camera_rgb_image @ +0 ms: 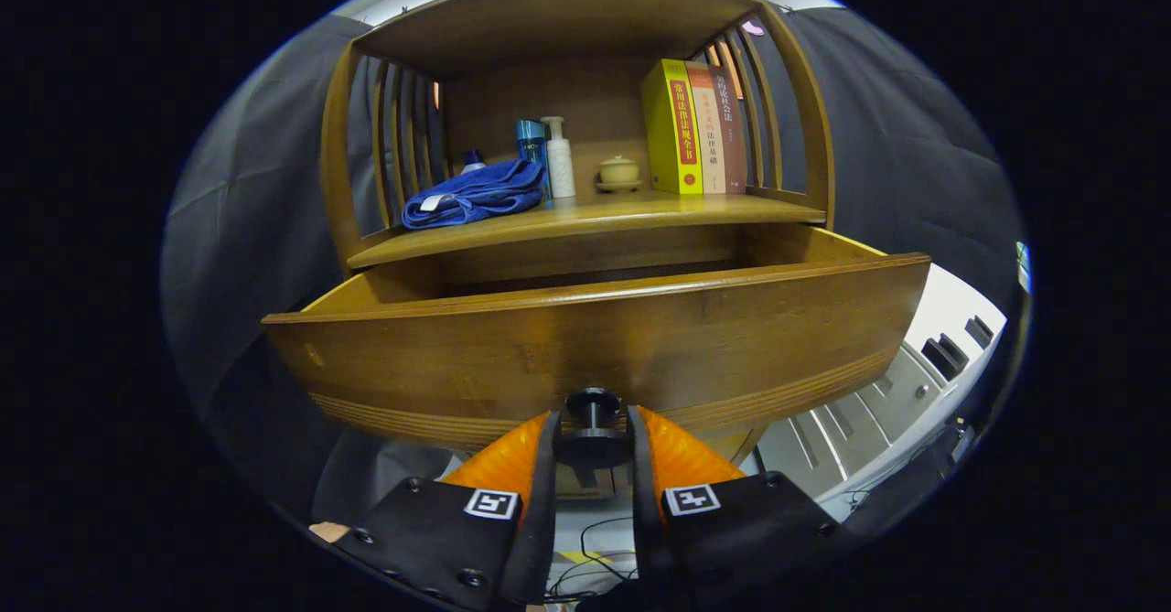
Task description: Pull open the drawer, take out the items inside it, and place them on the countertop above the cabinet.
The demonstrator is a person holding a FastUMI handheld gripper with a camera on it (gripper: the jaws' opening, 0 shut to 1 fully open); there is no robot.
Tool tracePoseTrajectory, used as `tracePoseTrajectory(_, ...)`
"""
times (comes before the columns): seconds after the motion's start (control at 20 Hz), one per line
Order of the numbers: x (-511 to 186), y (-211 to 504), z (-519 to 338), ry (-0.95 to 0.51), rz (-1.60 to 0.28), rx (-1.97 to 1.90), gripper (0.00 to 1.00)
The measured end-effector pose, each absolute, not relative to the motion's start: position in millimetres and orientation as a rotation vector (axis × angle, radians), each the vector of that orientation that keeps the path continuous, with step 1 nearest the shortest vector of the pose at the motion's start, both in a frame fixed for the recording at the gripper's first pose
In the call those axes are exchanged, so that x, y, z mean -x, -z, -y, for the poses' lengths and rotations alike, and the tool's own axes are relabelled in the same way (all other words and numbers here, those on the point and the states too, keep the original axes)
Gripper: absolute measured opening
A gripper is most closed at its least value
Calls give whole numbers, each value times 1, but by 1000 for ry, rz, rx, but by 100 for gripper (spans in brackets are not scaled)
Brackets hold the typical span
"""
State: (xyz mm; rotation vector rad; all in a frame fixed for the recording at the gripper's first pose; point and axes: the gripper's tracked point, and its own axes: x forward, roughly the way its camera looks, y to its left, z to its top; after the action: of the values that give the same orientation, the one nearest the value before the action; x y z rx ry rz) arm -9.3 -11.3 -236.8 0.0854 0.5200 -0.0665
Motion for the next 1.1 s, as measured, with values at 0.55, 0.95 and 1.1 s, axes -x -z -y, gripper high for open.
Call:
tracePoseTrajectory(0.55, 56, 243, 10, 69, -544, -106, 45)
tracePoseTrajectory(0.95, 62, 246, 7, 36, -531, -155, 70)
tracePoseTrajectory(1.1, 64, 244, 6, 27, -523, -148, 90)
